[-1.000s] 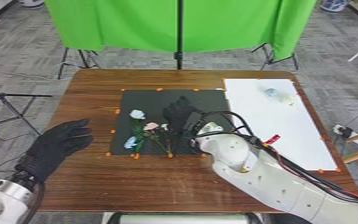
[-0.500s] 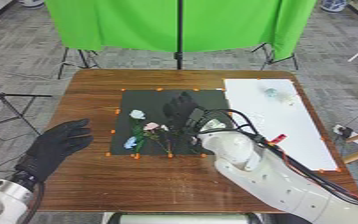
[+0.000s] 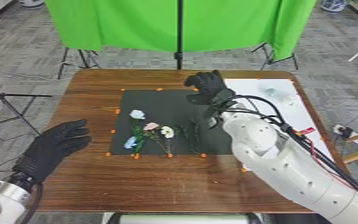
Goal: Arrange flowers
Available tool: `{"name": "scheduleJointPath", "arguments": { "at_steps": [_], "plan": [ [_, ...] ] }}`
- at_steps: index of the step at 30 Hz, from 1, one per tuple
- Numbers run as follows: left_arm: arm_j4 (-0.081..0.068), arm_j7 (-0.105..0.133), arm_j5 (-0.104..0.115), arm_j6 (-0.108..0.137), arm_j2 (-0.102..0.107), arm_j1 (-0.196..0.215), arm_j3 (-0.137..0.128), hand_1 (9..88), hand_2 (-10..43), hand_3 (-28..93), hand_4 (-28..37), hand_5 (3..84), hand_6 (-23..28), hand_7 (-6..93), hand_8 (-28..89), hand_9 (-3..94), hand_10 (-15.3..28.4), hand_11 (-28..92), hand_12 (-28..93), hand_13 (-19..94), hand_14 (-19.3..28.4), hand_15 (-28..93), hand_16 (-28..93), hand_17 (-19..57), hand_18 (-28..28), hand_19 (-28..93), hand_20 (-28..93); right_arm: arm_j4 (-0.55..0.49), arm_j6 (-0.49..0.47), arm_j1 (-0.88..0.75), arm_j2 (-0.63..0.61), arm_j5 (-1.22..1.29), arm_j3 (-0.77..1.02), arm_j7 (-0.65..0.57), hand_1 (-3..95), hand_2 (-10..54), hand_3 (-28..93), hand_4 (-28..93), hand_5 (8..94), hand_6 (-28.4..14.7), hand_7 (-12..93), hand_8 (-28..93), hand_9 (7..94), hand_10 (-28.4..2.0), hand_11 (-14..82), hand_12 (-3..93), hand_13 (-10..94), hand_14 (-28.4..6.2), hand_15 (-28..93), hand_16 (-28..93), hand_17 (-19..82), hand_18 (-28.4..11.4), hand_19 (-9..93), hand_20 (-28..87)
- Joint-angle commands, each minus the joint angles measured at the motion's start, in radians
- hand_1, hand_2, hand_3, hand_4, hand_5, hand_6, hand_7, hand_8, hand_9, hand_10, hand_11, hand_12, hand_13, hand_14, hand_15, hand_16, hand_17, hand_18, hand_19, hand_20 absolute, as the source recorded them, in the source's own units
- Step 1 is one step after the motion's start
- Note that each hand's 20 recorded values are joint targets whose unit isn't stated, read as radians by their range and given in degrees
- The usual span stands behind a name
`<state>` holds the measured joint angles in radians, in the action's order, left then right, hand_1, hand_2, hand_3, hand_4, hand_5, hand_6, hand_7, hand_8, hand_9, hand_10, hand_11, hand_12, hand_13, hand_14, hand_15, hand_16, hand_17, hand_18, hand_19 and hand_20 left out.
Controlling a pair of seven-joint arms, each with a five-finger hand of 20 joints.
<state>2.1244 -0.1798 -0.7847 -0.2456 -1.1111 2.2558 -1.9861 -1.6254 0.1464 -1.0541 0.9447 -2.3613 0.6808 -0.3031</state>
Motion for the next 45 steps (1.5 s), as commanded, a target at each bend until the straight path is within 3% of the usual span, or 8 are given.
{"name": "scheduleJointPath", "arguments": {
  "at_steps": [1, 14, 22, 26, 29, 32, 38, 45],
  "plan": [
    [0.002, -0.002, -0.004, -0.002, -0.008, 0.02, -0.005, 25.0, 1.7, 76, -28.3, 31.8, 5.8, 32.1, -16, 26.2, 14.2, 39, 14, 19, 16.2, 55, -7, -9.5, 22.9, 56, 9, 0.143, -0.12, 0.051, -0.163, 0.024, 0.103, -0.131, 22.0, -1.2, 93, -23, 25.2, -4.2, 26, -16, 23.0, -12.8, 18.3, 22.2, 14, -13.2, 30, 15, 5, -19.8, 54, 19],
    [0.003, -0.005, -0.005, -0.006, -0.008, 0.025, -0.012, 25.1, 1.8, 75, -28.3, 31.8, 5.7, 32.3, -16, 26.2, 14.3, 39, 14, 19, 16.3, 55, -7, -9.5, 22.9, 56, 9, 0.2, -0.361, -0.058, -0.221, 0.095, 0.278, -0.303, 16.4, -7.8, 87, -26, 17.7, -7.9, 11, -7, 16.7, -14.6, 5.2, 27.8, 15, -17.8, 8, 20, 0, -25.7, 50, 9],
    [0.003, -0.009, -0.005, -0.005, -0.009, 0.02, -0.01, 25.1, 1.8, 76, -28.3, 31.9, 5.8, 32.1, -16, 26.2, 14.2, 39, 14, 19, 16.3, 55, -7, -9.5, 22.9, 56, 9, 0.222, -0.334, -0.105, -0.222, 0.096, 0.302, -0.199, 14.5, -9.2, 87, -26, 19.0, -7.8, 11, -7, 22.6, -13.6, 8.3, 25.5, 29, -13.1, 16, 23, 4, -23.9, 48, 13],
    [0.005, -0.012, -0.009, -0.014, -0.014, 0.019, -0.013, 25.1, 1.8, 75, -28.3, 31.8, 5.7, 32.2, -16, 26.2, 14.2, 39, 14, 19, 16.3, 55, -7, -9.5, 22.9, 56, 9, 0.233, -0.311, -0.103, -0.217, 0.06, 0.297, -0.151, 18.8, -9.5, 89, -27, 12.0, -9.2, 6, -5, 21.4, -12.0, 12.5, 25.0, 37, -9.7, 30, 19, 8, -21.6, 51, 17],
    [0.004, -0.013, -0.009, -0.014, -0.017, 0.019, -0.014, 25.1, 1.9, 75, -28.3, 31.8, 5.7, 32.2, -16, 26.2, 14.2, 39, 14, 19, 16.3, 55, -7, -9.5, 22.9, 56, 9, 0.249, -0.281, -0.082, -0.211, 0.065, 0.265, -0.172, 24.8, -9.5, 91, -28, 17.3, -6.2, 15, -11, 30.2, -10.5, 23.8, 20.7, 49, -7.2, 44, 14, 14, -19.6, 59, 19],
    [0.004, -0.009, -0.005, -0.01, -0.011, 0.023, -0.013, 25.0, 1.8, 75, -28.3, 31.8, 5.7, 32.2, -16, 26.2, 14.2, 39, 14, 19, 16.2, 55, -7, -9.5, 22.9, 56, 9, 0.256, -0.278, -0.083, -0.204, 0.069, 0.261, -0.17, 32.4, -9.3, 90, -28, 31.7, -3.3, 26, -17, 49.2, -8.5, 36.6, 18.4, 64, -3.9, 49, 17, 22, -16.7, 67, 20],
    [0.006, -0.007, -0.006, -0.003, -0.014, 0.024, -0.014, 25.1, 1.8, 75, -28.3, 31.8, 5.7, 32.2, -16, 26.2, 14.2, 39, 14, 19, 16.3, 55, -7, -9.5, 22.9, 56, 9, 0.257, -0.135, -0.105, -0.209, 0.053, 0.246, -0.116, 46.3, -5.0, 80, -28, 60.3, 1.0, 49, -13, 82.7, -4.0, 21.5, 37.8, 82, -1.2, 47, 25, 34, -14.1, 74, 26],
    [0.004, -0.007, -0.006, -0.003, -0.016, 0.018, -0.01, 25.1, 1.8, 76, -28.3, 31.9, 5.7, 32.2, -16, 26.3, 14.2, 39, 14, 19, 16.3, 55, -7, -9.5, 22.9, 56, 9, 0.205, 0.019, -0.118, -0.214, 0.058, 0.236, -0.064, 46.9, -6.5, 83, -28, 70.9, 1.3, 47, -11, 89.7, -4.4, 26.4, 33.2, 88, -1.6, 48, 26, 37, -14.2, 76, 29]
  ]
}}
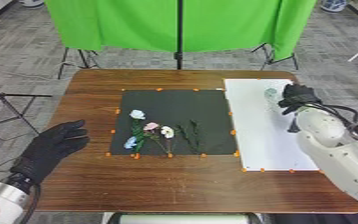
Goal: Arrange flowers
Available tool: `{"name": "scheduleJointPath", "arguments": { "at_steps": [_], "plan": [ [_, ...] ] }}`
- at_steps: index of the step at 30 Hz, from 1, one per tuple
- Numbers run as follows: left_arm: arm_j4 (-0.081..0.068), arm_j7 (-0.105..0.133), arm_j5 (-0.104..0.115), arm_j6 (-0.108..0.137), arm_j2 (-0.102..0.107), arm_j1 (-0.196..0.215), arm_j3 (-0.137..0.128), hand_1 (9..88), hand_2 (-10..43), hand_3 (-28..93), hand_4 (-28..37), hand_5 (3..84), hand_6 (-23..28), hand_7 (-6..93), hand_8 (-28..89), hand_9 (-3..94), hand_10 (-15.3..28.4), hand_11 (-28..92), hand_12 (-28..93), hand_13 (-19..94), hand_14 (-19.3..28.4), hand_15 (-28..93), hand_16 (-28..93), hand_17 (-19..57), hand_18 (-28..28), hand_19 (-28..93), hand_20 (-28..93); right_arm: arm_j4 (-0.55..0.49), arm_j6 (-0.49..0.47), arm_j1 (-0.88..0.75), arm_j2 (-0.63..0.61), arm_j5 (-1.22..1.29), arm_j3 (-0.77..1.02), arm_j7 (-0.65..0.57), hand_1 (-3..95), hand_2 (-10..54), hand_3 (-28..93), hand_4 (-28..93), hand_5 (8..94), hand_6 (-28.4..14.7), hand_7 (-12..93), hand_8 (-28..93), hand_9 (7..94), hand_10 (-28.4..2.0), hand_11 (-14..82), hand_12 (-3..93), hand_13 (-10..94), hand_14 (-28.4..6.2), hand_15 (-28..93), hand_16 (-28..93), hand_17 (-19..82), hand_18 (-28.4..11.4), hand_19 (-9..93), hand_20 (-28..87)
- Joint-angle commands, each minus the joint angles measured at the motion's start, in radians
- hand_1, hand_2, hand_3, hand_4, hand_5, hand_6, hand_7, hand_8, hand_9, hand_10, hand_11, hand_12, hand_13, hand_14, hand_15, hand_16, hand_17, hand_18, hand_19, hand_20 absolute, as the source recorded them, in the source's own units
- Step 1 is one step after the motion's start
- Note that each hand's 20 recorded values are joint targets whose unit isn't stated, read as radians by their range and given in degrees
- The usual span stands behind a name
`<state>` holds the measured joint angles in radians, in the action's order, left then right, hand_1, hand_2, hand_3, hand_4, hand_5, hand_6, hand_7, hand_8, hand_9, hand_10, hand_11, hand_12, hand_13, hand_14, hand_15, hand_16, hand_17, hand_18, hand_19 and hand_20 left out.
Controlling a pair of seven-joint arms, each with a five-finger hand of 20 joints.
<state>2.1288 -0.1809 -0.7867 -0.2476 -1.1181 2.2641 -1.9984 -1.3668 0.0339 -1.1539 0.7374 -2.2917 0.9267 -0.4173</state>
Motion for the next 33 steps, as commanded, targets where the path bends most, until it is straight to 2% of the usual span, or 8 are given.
{"name": "scheduleJointPath", "arguments": {
  "at_steps": [1, 3, 8, 13, 17, 20, 26, 33],
  "plan": [
    [0.0, -0.007, -0.004, 0.0, -0.009, 0.011, 0.002, 25.1, 1.8, 76, -28.3, 31.8, 5.7, 32.2, -16, 26.3, 14.2, 39, 14, 19, 16.3, 55, -7, -9.5, 22.9, 56, 9, -0.071, 0.161, -0.018, -0.007, -0.005, -0.015, 0.068, 46.8, -6.8, 84, -28, 71.1, 1.2, 47, -11, 89.8, -4.4, 26.4, 33.4, 88, -1.6, 48, 26, 37, -14.2, 76, 29],
    [0.001, -0.007, -0.004, 0.002, -0.009, 0.014, 0.0, 25.1, 1.8, 75, -28.3, 31.8, 5.7, 32.2, -16, 26.3, 14.2, 39, 14, 19, 16.3, 55, -7, -9.5, 22.9, 56, 9, -0.114, 0.195, -0.014, -0.001, 0.002, -0.025, 0.105, 46.8, -7.2, 84, -28, 71.4, 1.0, 47, -11, 89.9, -4.4, 26.3, 33.8, 88, -1.8, 49, 26, 38, -14.3, 77, 29],
    [-0.001, -0.006, -0.004, -0.002, -0.01, 0.009, 0.007, 25.1, 1.9, 75, -28.3, 31.8, 5.7, 32.2, -16, 26.2, 14.2, 39, 14, 19, 16.3, 55, -7, -9.5, 22.9, 56, 9, -0.236, 0.188, 0.005, 0.023, 0.004, -0.074, 0.199, 46.6, -7.5, 85, -28, 71.6, 0.7, 47, -11, 90.0, -4.5, 26.3, 34.7, 88, -1.9, 49, 27, 37, -14.4, 77, 29],
    [-0.004, -0.014, -0.004, -0.007, -0.008, -0.002, 0.012, 25.1, 1.8, 76, -28.3, 31.8, 5.7, 32.2, -16, 26.3, 14.2, 39, 14, 19, 16.2, 55, -6, -9.5, 22.9, 56, 9, -0.292, 0.102, 0.029, 0.068, -0.023, -0.131, 0.295, 46.2, -7.5, 85, -28, 71.1, 1.2, 47, -11, 89.7, -4.4, 26.1, 35.3, 87, -1.9, 50, 27, 37, -14.1, 76, 29],
    [0.0, -0.013, -0.004, -0.001, -0.011, 0.009, 0.007, 25.1, 1.8, 76, -28.3, 31.8, 5.6, 32.2, -16, 26.2, 14.3, 39, 14, 19, 16.3, 55, -7, -9.5, 22.9, 56, 9, -0.265, 0.069, 0.074, 0.113, -0.034, -0.199, 0.33, 45.9, -7.5, 85, -28, 70.8, 1.4, 47, -11, 89.6, -4.2, 25.9, 35.6, 87, -1.8, 49, 27, 36, -14.1, 76, 29],
    [-0.003, -0.015, -0.004, -0.006, -0.011, 0.003, 0.01, 25.1, 1.9, 76, -28.3, 31.7, 5.6, 32.3, -16, 26.2, 14.3, 39, 14, 19, 16.3, 55, -7, -9.5, 22.9, 56, 9, -0.242, 0.043, 0.098, 0.139, -0.065, -0.235, 0.333, 45.8, -7.6, 85, -28, 70.7, 1.5, 47, -12, 89.6, -4.0, 25.6, 35.8, 86, -1.7, 49, 27, 36, -14.0, 76, 29],
    [-0.005, -0.016, -0.003, -0.008, -0.007, 0.0, 0.012, 25.1, 1.9, 75, -28.3, 31.8, 5.7, 32.3, -16, 26.2, 14.2, 39, 13, 19, 16.3, 55, -7, -9.5, 22.9, 56, 8, -0.159, 0.049, 0.157, 0.178, -0.115, -0.323, 0.315, 45.8, -7.4, 85, -28, 70.6, 1.6, 47, -12, 89.3, -4.0, 25.3, 36.1, 86, -1.6, 49, 27, 36, -14.1, 75, 30],
    [-0.007, -0.017, -0.002, -0.007, -0.007, -0.001, 0.016, 25.1, 1.9, 75, -28.3, 31.7, 5.7, 32.3, -16, 26.2, 14.2, 39, 14, 19, 16.3, 55, -7, -9.5, 22.9, 56, 9, -0.116, 0.066, 0.175, 0.208, -0.151, -0.356, 0.265, 45.7, -7.1, 84, -28, 70.0, 1.9, 47, -12, 88.8, -3.9, 24.7, 36.2, 85, -1.4, 49, 27, 36, -13.9, 75, 30]
  ]
}}
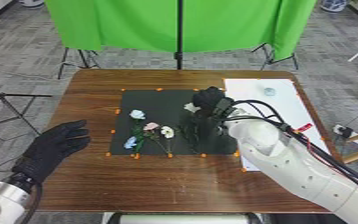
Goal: Arrange flowers
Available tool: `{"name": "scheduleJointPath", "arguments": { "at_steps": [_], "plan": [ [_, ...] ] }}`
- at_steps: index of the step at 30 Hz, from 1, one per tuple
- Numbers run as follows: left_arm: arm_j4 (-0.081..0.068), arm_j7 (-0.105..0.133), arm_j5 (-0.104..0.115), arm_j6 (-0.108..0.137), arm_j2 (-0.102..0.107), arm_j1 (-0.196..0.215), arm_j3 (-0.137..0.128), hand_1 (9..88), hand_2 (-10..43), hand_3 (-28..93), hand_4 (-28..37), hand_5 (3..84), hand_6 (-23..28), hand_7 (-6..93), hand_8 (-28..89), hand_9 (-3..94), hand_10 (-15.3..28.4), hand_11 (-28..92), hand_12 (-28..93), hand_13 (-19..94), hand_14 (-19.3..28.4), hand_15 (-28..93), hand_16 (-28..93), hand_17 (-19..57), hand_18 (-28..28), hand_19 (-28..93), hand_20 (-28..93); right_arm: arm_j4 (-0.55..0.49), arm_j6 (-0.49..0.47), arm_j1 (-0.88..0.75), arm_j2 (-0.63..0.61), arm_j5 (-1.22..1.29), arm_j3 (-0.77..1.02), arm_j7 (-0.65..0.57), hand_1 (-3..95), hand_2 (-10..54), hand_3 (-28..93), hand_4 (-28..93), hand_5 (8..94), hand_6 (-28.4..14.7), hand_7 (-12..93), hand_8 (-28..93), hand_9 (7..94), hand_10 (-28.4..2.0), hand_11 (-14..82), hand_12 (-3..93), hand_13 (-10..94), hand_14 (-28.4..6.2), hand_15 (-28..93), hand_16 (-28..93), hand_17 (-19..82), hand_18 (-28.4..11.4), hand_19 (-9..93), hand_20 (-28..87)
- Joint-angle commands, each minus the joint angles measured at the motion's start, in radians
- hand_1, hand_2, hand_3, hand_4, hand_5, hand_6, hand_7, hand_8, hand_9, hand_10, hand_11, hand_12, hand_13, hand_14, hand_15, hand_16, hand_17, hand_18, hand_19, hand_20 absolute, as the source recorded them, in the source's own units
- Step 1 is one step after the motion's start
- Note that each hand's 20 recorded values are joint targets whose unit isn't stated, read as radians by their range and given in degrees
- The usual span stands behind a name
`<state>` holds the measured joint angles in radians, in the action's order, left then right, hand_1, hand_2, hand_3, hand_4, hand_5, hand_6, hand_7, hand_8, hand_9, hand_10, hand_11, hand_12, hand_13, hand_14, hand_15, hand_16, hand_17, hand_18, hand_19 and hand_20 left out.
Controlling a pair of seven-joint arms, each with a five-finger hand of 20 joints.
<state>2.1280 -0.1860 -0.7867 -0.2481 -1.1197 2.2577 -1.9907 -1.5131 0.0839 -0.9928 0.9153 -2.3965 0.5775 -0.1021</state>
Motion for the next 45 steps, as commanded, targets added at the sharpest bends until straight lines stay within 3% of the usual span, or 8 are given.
{"name": "scheduleJointPath", "arguments": {
  "at_steps": [1, 12, 19, 25, 35, 39, 41, 45],
  "plan": [
    [-0.006, -0.012, -0.002, -0.007, -0.005, 0.007, 0.008, 25.2, 1.9, 75, -28.3, 31.7, 5.7, 32.3, -16, 26.2, 14.2, 39, 14, 19, 16.3, 55, -7, -9.5, 22.9, 56, 9, 0.036, 0.017, 0.015, 0.033, -0.058, -0.01, -0.055, 45.7, -7.0, 84, -28, 69.6, 2.1, 47, -12, 88.6, -3.8, 24.5, 36.3, 85, -1.3, 49, 27, 35, -13.8, 75, 30],
    [-0.007, -0.015, -0.002, -0.006, -0.005, 0.005, 0.008, 25.2, 1.9, 76, -28.3, 31.8, 5.8, 32.1, -16, 26.2, 14.2, 39, 14, 19, 16.3, 55, -7, -9.5, 22.9, 56, 8, 0.027, -0.009, 0.001, 0.03, -0.078, -0.004, -0.04, 41.6, -9.2, 84, -28, 60.7, 1.7, 48, -13, 82.4, -3.9, 17.1, 42.3, 76, -1.0, 50, 31, 32, -14.1, 73, 33],
    [-0.007, -0.012, 0.001, -0.003, -0.001, 0.007, 0.006, 25.2, 1.9, 76, -28.3, 31.8, 5.7, 32.1, -16, 26.2, 14.2, 39, 14, 19, 16.3, 55, -7, -9.5, 22.9, 56, 8, -0.029, -0.058, -0.029, 0.008, -0.052, 0.03, 0.012, 33.8, -9.5, 88, -28, 60.0, 2.3, 41, -11, 77.1, -5.3, 27.9, 33.6, 75, -2.0, 52, 25, 31, -14.6, 72, 34],
    [-0.008, -0.013, 0.0, -0.005, -0.004, 0.008, 0.006, 25.0, 1.9, 76, -28.3, 31.8, 5.7, 32.2, -16, 26.2, 14.2, 39, 14, 19, 16.3, 55, -7, -9.5, 22.9, 56, 8, -0.057, -0.095, -0.056, 0.003, 0.054, 0.097, -0.004, 26.9, -9.4, 90, -27, 59.3, 2.7, 37, -21, 72.5, -7.4, 35.5, 24.7, 73, -2.4, 53, 24, 30, -15.1, 71, 35],
    [-0.004, -0.014, -0.002, -0.01, -0.009, 0.015, 0.002, 25.0, 1.9, 75, -28.3, 31.8, 5.8, 32.1, -16, 26.2, 14.3, 39, 14, 19, 16.4, 55, -7, -9.5, 22.9, 56, 8, -0.044, -0.048, -0.081, -0.019, 0.158, 0.206, -0.067, 14.8, -5.0, 87, -25, 45.5, -4.1, 28, -17, 54.6, -10.9, 34.4, 22.4, 64, -7.1, 57, 22, 26, -18.5, 72, 37],
    [-0.001, -0.009, -0.001, -0.005, -0.004, 0.02, 0.002, 25.0, 1.9, 75, -28.3, 31.9, 5.8, 32.0, -16, 26.2, 14.2, 39, 14, 19, 16.4, 55, -7, -9.5, 22.9, 56, 8, 0.001, -0.026, -0.05, -0.054, 0.138, 0.198, -0.18, 13.4, -2.8, 88, -25, 41.0, -4.7, 27, -16, 45.6, -11.9, 33.5, 21.9, 50, -9.4, 56, 19, 23, -19.1, 70, 36],
    [-0.003, -0.011, -0.001, -0.008, -0.003, 0.017, 0.001, 25.0, 1.9, 75, -28.3, 31.8, 5.7, 32.1, -16, 26.2, 14.3, 39, 14, 19, 16.3, 55, -7, -9.5, 22.9, 56, 8, 0.037, -0.01, -0.034, -0.081, 0.122, 0.191, -0.223, 14.0, -0.7, 90, -25, 35.5, -4.3, 28, -17, 36.1, -12.6, 29.6, 21.4, 33, -10.7, 49, 14, 17, -18.8, 63, 33],
    [-0.003, -0.014, -0.002, -0.006, -0.004, 0.016, -0.001, 25.0, 1.9, 75, -28.3, 31.8, 5.7, 32.2, -16, 26.3, 14.3, 39, 14, 19, 16.3, 55, -7, -9.5, 22.9, 56, 8, 0.122, -0.026, -0.018, -0.108, 0.102, 0.217, -0.287, 16.2, 2.6, 93, -18, 26.9, -3.6, 23, -14, 24.2, -11.5, 16.4, 22.8, 14, -13.3, 28, 17, 5, -21.4, 52, 20]
  ]
}}
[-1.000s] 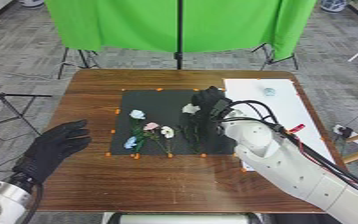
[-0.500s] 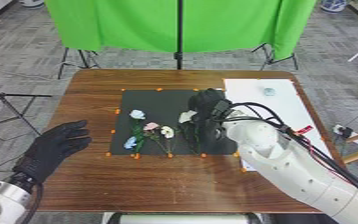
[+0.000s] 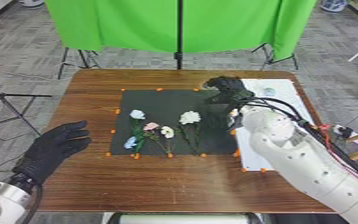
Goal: Arrange flowers
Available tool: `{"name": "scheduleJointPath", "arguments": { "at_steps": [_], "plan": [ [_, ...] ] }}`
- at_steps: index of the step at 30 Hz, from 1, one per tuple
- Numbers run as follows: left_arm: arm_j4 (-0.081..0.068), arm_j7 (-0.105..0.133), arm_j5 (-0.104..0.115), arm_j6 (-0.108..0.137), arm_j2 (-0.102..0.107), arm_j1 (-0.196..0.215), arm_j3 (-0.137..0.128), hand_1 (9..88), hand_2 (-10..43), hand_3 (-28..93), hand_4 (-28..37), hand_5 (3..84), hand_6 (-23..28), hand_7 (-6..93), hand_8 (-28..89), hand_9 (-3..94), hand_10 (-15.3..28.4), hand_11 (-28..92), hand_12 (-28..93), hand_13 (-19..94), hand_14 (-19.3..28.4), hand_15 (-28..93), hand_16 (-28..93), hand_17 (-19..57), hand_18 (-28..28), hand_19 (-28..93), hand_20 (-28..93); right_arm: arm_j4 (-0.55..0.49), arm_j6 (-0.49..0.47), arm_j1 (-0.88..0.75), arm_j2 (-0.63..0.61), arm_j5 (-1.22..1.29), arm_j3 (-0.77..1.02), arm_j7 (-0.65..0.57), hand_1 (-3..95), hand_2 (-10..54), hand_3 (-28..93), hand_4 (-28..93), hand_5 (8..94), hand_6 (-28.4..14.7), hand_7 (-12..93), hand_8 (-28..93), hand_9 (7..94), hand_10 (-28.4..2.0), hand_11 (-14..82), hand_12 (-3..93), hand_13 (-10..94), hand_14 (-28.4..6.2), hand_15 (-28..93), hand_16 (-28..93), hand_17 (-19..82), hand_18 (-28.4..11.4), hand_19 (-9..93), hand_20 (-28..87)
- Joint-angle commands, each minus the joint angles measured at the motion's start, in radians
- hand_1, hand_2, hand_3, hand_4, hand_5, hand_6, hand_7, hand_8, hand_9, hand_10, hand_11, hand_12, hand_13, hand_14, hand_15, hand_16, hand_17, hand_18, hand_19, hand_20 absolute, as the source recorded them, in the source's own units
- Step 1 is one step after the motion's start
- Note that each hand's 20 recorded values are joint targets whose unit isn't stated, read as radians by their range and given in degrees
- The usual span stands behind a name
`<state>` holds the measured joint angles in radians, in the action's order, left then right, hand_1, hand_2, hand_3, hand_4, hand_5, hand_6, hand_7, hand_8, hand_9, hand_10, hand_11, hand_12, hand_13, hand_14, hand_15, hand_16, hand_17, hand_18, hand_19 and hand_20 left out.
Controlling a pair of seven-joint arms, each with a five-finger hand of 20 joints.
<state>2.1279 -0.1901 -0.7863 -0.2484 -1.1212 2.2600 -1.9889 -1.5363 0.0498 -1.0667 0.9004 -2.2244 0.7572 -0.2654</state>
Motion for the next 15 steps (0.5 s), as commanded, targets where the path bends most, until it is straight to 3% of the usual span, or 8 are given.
{"name": "scheduleJointPath", "arguments": {
  "at_steps": [1, 5, 8, 11, 15],
  "plan": [
    [-0.003, -0.009, -0.003, -0.006, -0.002, 0.015, -0.003, 25.0, 1.9, 75, -28.3, 31.8, 5.7, 32.2, -16, 26.2, 14.3, 39, 14, 19, 16.3, 55, -7, -9.5, 22.9, 56, 8, 0.162, -0.006, 0.06, -0.096, -0.056, 0.046, -0.141, 17.0, 3.6, 93, -17, 23.0, -4.1, 19, -12, 18.8, -10.1, 10.6, 24.2, 10, -14.2, 21, 19, 2, -22.6, 50, 16],
    [-0.004, -0.009, -0.002, -0.007, 0.0, 0.013, -0.002, 25.0, 1.9, 75, -28.3, 31.8, 5.7, 32.2, -16, 26.2, 14.3, 39, 14, 19, 16.3, 55, -7, -9.5, 22.9, 56, 8, 0.204, -0.059, 0.042, -0.115, -0.044, 0.09, -0.192, 19.4, 0.6, 92, -20, 17.3, -4.7, 14, -9, 12.3, -9.6, 0.6, 30.6, 5, -16.2, 3, 27, -5, -25.1, 48, 8],
    [-0.005, -0.004, 0.002, -0.001, 0.012, 0.015, 0.001, 25.1, 1.9, 75, -28.3, 31.8, 5.7, 32.1, -16, 26.2, 14.2, 39, 14, 19, 16.4, 55, -7, -9.5, 22.9, 56, 8, 0.214, -0.122, 0.024, -0.118, -0.017, 0.118, -0.21, 20.4, -2.7, 91, -22, 16.1, -4.8, 13, -9, 12.0, -9.5, -0.4, 31.0, 8, -16.8, 1, 28, -5, -25.5, 48, 7],
    [-0.005, -0.002, 0.003, 0.0, 0.013, 0.018, 0.0, 25.0, 1.9, 75, -28.3, 31.8, 5.7, 32.1, -16, 26.2, 14.2, 39, 13, 19, 16.4, 55, -7, -9.5, 22.9, 56, 8, 0.233, -0.164, 0.018, -0.104, -0.035, 0.127, -0.209, 21.1, -4.4, 91, -24, 15.0, -6.5, 12, -8, 12.7, -11.7, 1.3, 30.9, 14, -14.7, 6, 28, -2, -24.3, 50, 8],
    [-0.006, -0.009, 0.0, -0.01, 0.007, 0.013, 0.001, 25.0, 1.8, 76, -28.3, 31.8, 5.7, 32.0, -16, 26.2, 14.2, 39, 14, 19, 16.4, 55, -7, -9.5, 22.9, 56, 8, 0.245, -0.132, 0.015, -0.095, -0.036, 0.114, -0.182, 23.1, -7.5, 91, -27, 15.2, -7.4, 12, -8, 18.9, -12.9, 9.5, 24.8, 24, -10.5, 26, 21, 3, -23.1, 50, 12]
  ]
}}
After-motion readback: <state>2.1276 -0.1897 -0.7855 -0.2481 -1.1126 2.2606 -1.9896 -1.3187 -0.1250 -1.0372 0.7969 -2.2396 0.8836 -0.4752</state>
